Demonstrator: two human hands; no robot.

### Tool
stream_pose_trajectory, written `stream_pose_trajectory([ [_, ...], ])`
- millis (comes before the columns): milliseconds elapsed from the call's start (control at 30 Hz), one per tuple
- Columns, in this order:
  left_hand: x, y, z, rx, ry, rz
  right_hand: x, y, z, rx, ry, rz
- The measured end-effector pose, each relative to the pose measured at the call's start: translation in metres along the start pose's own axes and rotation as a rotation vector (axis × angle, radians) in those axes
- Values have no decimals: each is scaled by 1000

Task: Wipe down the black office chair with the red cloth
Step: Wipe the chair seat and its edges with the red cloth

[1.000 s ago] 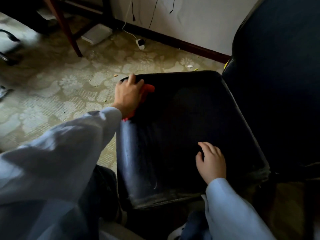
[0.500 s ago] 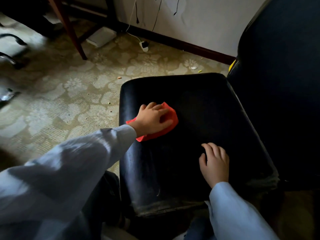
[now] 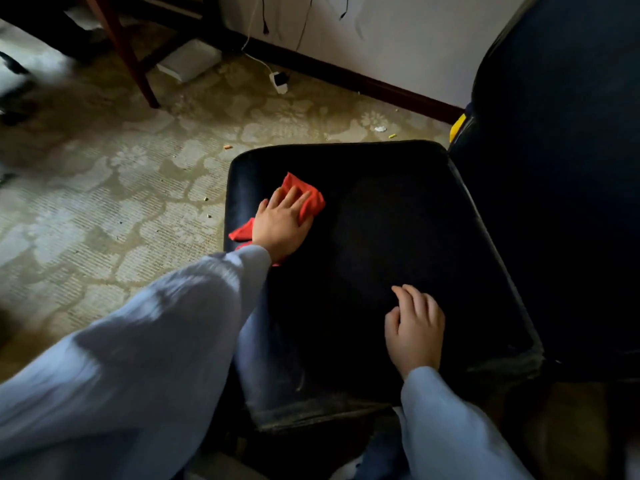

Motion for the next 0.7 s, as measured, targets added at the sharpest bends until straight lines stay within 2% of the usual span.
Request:
stream_pose_trajectory([
  [167,16,9,8,17,-24,103,-2,0,3,-4,30,14],
  [467,71,118,38,105,-76,513,4,-1,1,0,48,-27],
  [700,101,200,77,-80,-88,834,12,-3,-3,-3,63,-67],
])
Point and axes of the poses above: each hand's wrist, its own y-axis away from the middle knuckle, its own z-axis out of the palm, x = y × z, the point moved 9 cm from there along -y, towards the middle knuckle, and after that the axes turned 14 degrees about -x, right-handed, at the moved point
